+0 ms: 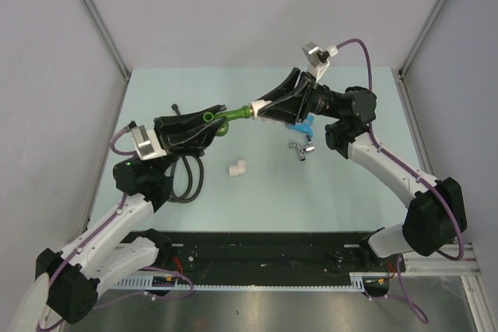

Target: Install the water faucets

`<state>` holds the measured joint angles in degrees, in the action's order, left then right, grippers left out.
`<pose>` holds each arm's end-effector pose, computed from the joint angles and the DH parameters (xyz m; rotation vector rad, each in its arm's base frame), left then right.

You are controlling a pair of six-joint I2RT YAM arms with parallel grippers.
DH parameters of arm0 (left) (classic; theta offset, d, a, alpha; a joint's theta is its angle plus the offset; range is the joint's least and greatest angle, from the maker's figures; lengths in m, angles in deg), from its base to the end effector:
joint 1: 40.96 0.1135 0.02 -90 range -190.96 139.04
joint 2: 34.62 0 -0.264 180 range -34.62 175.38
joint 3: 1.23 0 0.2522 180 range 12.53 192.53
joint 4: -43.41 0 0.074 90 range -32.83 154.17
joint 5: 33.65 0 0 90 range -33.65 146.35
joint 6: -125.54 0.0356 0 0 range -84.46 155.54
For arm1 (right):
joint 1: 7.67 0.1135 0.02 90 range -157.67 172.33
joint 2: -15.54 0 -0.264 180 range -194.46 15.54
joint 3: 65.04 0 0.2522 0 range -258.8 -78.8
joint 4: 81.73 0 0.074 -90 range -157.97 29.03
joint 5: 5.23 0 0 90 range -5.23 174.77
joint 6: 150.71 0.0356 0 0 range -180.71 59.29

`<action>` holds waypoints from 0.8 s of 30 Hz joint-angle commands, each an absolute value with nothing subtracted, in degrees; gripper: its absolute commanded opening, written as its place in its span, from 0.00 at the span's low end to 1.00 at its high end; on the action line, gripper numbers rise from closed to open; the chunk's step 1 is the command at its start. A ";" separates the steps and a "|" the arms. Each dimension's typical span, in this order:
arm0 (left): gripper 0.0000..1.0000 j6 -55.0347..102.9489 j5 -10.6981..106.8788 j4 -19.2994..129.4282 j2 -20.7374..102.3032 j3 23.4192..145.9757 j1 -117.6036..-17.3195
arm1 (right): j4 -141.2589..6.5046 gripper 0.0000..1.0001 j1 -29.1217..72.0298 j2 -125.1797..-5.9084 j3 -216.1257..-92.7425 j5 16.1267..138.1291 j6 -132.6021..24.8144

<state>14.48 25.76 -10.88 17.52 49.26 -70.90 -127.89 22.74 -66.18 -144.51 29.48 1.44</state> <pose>0.1414 -0.1023 0.3978 0.5882 0.6218 -1.0117 0.2456 0.1781 0.4302 -0.7873 1.1225 1.7814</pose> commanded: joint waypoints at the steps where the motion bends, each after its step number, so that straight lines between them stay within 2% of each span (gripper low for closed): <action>1: 0.00 20.15 9.42 0.91 19.96 48.65 -73.04 | -120.18 0.00 24.32 -66.20 -147.44 37.75 3.89; 18: 0.00 31.58 11.52 12.96 16.62 49.18 -73.04 | -115.08 0.01 23.35 -67.70 -147.44 37.40 9.69; 22: 0.00 28.25 15.20 12.79 16.79 49.44 -73.04 | -115.52 0.14 22.65 -67.35 -147.44 37.92 8.55; 24: 0.00 23.70 18.45 13.48 17.14 49.97 -73.04 | -115.52 0.24 22.12 -67.08 -147.44 38.19 7.33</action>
